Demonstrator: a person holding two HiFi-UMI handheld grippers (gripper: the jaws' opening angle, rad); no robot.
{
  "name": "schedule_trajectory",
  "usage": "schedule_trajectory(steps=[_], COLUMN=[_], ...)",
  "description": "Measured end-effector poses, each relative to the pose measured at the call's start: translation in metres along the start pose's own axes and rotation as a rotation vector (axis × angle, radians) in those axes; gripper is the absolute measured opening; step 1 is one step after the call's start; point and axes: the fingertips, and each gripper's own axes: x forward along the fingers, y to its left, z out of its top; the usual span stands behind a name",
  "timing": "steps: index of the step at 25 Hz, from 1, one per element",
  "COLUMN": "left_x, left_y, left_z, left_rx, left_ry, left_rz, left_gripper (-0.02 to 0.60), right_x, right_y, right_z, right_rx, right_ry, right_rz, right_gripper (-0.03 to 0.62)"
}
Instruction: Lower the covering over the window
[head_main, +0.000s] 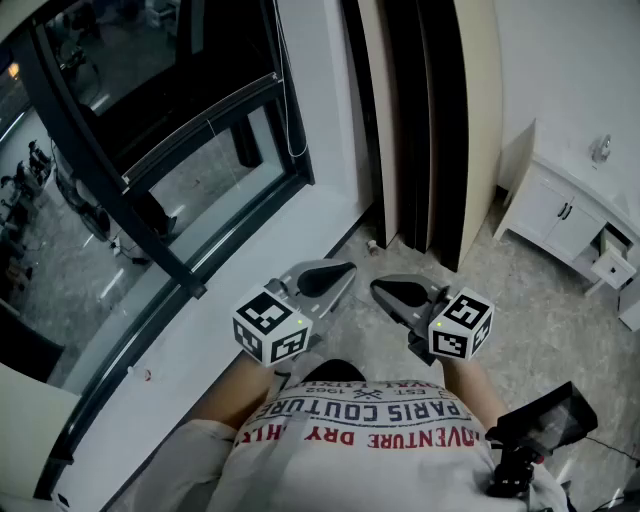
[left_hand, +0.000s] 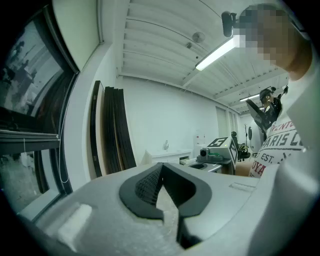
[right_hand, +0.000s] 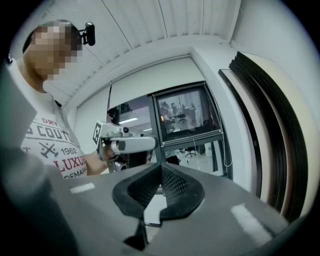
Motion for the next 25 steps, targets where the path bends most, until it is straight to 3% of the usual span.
schedule_trajectory(steps=[13, 25], left_x=[0.017, -0.012], left_y=[-0.002, 0.021], left_z=[0.003, 0.014], left_rx=[-0.005, -0.028], left_ry=[0.009, -0.053], left_rz=[-0.035, 0.002], left_gripper=[0.002, 0.002], right_x=[-0.016, 0.013], right_y=[-0.023, -0.010], right_z=[0.005, 0.011], right_rx=[0.015, 0.054], right_ry=[-0.024, -0.040], right_rz=[-0.057, 0.030], right_gripper=[0.006, 0.006])
